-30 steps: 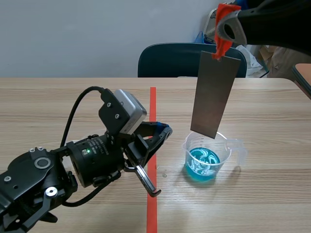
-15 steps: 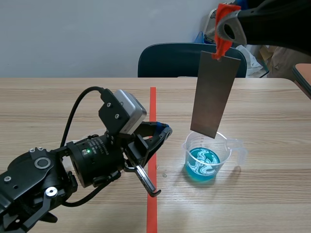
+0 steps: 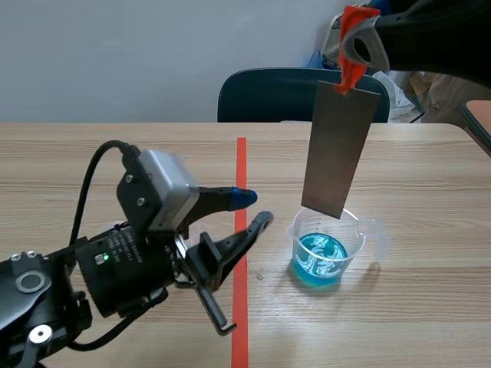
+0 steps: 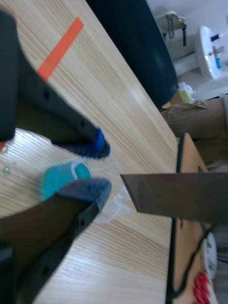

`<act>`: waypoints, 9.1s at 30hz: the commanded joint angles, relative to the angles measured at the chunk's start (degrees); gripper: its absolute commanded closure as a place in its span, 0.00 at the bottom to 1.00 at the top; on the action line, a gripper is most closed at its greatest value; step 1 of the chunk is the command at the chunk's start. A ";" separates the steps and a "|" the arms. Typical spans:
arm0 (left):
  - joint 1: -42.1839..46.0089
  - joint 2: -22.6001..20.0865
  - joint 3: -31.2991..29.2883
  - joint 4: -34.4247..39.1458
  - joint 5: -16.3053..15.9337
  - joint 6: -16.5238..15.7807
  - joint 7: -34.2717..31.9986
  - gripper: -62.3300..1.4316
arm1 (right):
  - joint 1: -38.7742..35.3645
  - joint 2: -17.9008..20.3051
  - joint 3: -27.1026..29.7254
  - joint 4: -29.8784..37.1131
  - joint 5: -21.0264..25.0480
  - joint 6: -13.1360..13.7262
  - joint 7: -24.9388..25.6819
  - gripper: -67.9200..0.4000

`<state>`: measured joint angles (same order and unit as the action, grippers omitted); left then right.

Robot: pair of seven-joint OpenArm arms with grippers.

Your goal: Do the redox reaction experiment

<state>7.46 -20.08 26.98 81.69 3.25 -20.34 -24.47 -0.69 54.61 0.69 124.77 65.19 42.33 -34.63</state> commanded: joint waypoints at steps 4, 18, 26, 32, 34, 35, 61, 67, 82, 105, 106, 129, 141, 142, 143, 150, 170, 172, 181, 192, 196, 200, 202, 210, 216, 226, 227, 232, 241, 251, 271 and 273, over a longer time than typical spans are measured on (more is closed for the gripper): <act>3.04 -1.07 -2.36 1.31 -0.68 0.09 -2.51 0.17 | 0.37 -0.02 0.70 0.22 0.44 0.39 0.85 0.99; 16.50 -4.76 -10.12 4.74 -0.42 2.89 -7.34 0.00 | 0.37 -0.02 0.70 0.22 0.44 0.39 0.85 0.99; 28.11 -9.75 -16.06 14.80 -0.37 2.91 -12.24 0.00 | 0.37 -0.02 0.70 0.22 0.44 0.39 0.85 0.99; 35.91 -10.45 -20.13 19.69 -0.24 3.13 -13.81 0.00 | 0.37 -0.02 0.70 0.22 0.46 0.39 0.87 0.99; 38.21 -10.45 -21.16 20.15 1.14 3.15 -15.54 0.00 | 0.37 -0.02 0.70 0.22 0.46 0.39 0.87 0.99; 39.23 -10.45 -21.55 20.33 1.51 3.15 -16.28 0.00 | 0.37 -0.02 0.70 0.22 0.46 0.39 0.87 0.99; 46.01 -10.43 -22.62 20.37 3.45 9.86 -18.97 0.00 | 0.37 -0.02 0.70 0.22 0.46 0.39 0.87 0.99; 46.18 -10.40 -22.62 20.37 0.04 12.24 -16.26 0.00 | 0.37 -0.02 0.70 0.22 0.46 0.39 0.87 0.99; 46.66 -10.40 -22.62 20.35 -8.61 19.80 -9.86 0.00 | 0.37 -0.02 0.70 0.22 0.46 0.39 0.87 0.99; 46.95 -10.43 -22.62 20.33 -8.85 19.80 -8.87 0.00 | 0.37 -0.02 0.70 0.22 0.46 0.39 0.87 0.99; 46.95 -10.43 -22.62 20.33 -8.85 19.80 -8.87 0.00 | 0.37 -0.02 0.70 0.22 0.46 0.39 0.87 0.99; 46.95 -10.43 -22.62 20.33 -8.85 19.80 -8.87 0.00 | 0.37 -0.02 0.70 0.22 0.46 0.39 0.87 0.99; 46.95 -10.43 -22.62 20.33 -8.85 19.78 -8.87 0.00 | 0.37 -0.02 0.70 0.22 0.46 0.39 0.87 0.99; 46.95 -10.43 -22.62 20.33 -8.85 19.78 -8.87 0.00 | 0.37 -0.02 0.70 0.22 0.46 0.39 0.87 0.99; 46.95 -10.43 -22.62 20.33 -8.85 19.78 -8.87 0.00 | 0.37 -0.02 0.70 0.22 0.46 0.39 0.87 0.99; 46.95 -10.43 -22.62 20.33 -8.85 19.78 -8.87 0.00 | 0.37 -0.02 0.70 0.22 0.46 0.39 0.87 0.99; 46.95 -10.43 -22.62 20.33 -8.85 19.78 -8.87 0.00 | 0.37 -0.02 0.70 0.22 0.46 0.39 0.87 0.99; 46.95 -10.43 -22.62 20.33 -8.85 19.78 -8.87 0.00 | 0.37 -0.02 0.70 0.22 0.46 0.39 0.87 0.99; 46.95 -10.43 -22.62 20.33 -8.85 19.78 -8.87 0.00 | 0.37 -0.02 0.70 0.22 0.46 0.39 0.90 0.99; 46.95 -10.43 -22.62 20.33 -8.85 19.78 -8.87 0.00 | 0.37 -0.02 0.70 0.22 0.46 0.39 0.90 0.99; 46.95 -10.43 -22.62 20.33 -8.85 19.78 -8.87 0.00 | 0.37 -0.02 0.70 0.22 0.46 0.39 0.90 0.99; 46.95 -10.43 -22.62 20.33 -8.85 19.78 -8.87 0.00 | 0.37 -0.02 0.70 0.22 0.46 0.39 0.90 0.99; 46.95 -10.43 -22.62 20.33 -8.85 19.78 -8.90 0.00 | 0.37 -0.02 0.70 0.22 0.46 0.39 0.90 0.99; 47.04 -10.45 -22.62 20.33 -7.30 19.78 -9.14 0.00 | 0.39 -0.04 0.70 0.22 0.68 0.39 0.90 0.99; 49.31 -10.45 -24.26 20.33 -6.47 19.76 -14.97 0.00 | 0.66 -0.04 0.44 0.22 1.05 0.39 0.87 0.99; 54.95 -10.45 -29.53 20.26 -6.25 19.50 -18.21 0.00 | 0.87 -0.04 0.37 0.20 1.09 0.39 1.42 0.99; 55.47 -10.45 -29.86 20.26 -5.75 19.50 -18.21 0.00 | 0.87 -0.07 0.37 0.20 1.09 0.39 1.55 0.99; 58.31 -10.43 -30.95 20.26 -3.85 19.08 -18.51 0.00 | 3.19 -1.84 -1.60 0.15 1.01 0.39 0.76 0.99; 63.67 -10.43 -31.61 20.26 -3.32 19.12 -21.29 0.00 | 9.18 -3.85 -9.03 0.15 1.01 0.39 -1.62 0.99; 63.95 -10.43 -31.61 20.26 -3.48 19.15 -20.70 0.00 | 9.29 -4.63 -9.33 0.15 0.83 0.39 -1.97 0.99; 63.80 -10.43 -31.61 20.26 -11.85 19.21 -18.99 0.00 | 24.57 -14.10 -22.21 -4.09 0.85 0.39 -9.53 0.99; 63.80 -10.40 -31.61 20.26 -13.20 19.41 -18.88 0.00 | 26.95 -15.85 -24.37 -5.33 0.85 0.39 -10.40 0.99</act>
<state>71.42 -30.79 -4.58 101.45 -9.82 -1.08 -42.68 24.67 39.00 -23.88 119.74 65.63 42.30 -45.56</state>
